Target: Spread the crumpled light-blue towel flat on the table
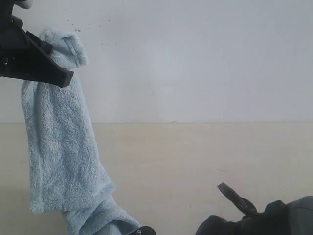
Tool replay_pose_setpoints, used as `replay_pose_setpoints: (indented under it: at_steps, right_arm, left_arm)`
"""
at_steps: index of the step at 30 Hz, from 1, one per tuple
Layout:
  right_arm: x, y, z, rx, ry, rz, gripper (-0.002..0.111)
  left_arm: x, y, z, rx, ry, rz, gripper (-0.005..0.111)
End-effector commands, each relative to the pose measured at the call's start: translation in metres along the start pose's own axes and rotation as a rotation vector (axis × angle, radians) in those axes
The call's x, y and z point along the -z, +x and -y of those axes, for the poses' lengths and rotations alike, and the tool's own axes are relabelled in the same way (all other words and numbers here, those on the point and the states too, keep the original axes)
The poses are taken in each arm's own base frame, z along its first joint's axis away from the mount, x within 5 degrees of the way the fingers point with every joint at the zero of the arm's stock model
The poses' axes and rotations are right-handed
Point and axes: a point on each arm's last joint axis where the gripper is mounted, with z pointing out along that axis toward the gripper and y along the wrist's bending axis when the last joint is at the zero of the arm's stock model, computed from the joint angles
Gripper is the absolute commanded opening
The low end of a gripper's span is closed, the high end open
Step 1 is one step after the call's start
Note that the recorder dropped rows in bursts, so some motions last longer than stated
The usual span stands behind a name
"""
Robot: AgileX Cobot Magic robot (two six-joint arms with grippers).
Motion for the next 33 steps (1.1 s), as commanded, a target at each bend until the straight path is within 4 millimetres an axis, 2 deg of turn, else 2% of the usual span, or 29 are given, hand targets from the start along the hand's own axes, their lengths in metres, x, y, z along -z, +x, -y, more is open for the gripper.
replay_pose_setpoints:
  at_steps: [1,6,7,8,10,13,15,19,22,25,28,33]
  right_arm:
    - [0.0,0.0,0.002,-0.007,0.022,0.015,0.052]
    - [-0.001,0.009,0.006,-0.039,0.037,-0.005,0.051]
    - [-0.001,0.009,0.006,-0.039,0.037,-0.005,0.049]
    - [-0.001,0.009,0.006,-0.038,0.031,-0.012,0.041]
    - [-0.002,0.011,0.004,-0.039,0.016,-0.03,0.035]
    - [-0.002,0.012,0.003,-0.04,0.005,-0.043,0.039]
    - [-0.002,0.012,0.003,-0.04,0.004,-0.044,0.037]
    - [-0.001,0.009,0.006,-0.008,0.033,-0.007,0.0]
    - [0.002,0.005,0.007,-0.005,0.052,0.029,0.0]
    - [0.017,-0.004,0.007,0.03,0.066,0.103,0.0]
    - [0.043,-0.016,0.015,0.081,0.085,0.182,0.0]
    - [0.094,-0.028,0.053,0.017,0.135,0.29,0.0]
  left_arm:
    - [0.001,0.0,0.0,0.011,0.006,0.008,0.004]
    - [0.001,0.0,0.0,0.011,0.006,0.008,0.004]
    - [0.001,0.0,0.0,0.011,0.006,0.008,0.004]
    - [0.001,0.0,0.0,0.011,0.006,0.008,0.004]
    - [0.001,0.0,0.0,0.011,0.006,0.008,0.004]
    - [0.001,0.0,0.0,0.011,0.006,0.008,0.004]
    - [0.001,0.0,0.0,0.011,0.006,0.008,0.004]
    - [0.001,0.0,0.0,0.011,0.006,0.008,0.004]
    - [0.001,0.0,0.0,0.011,0.006,0.008,0.004]
    - [0.001,0.0,0.0,0.011,0.006,0.008,0.004]
    - [0.001,0.0,0.0,0.011,0.006,0.008,0.004]
    - [0.001,0.0,-0.001,0.011,0.001,0.005,0.004]
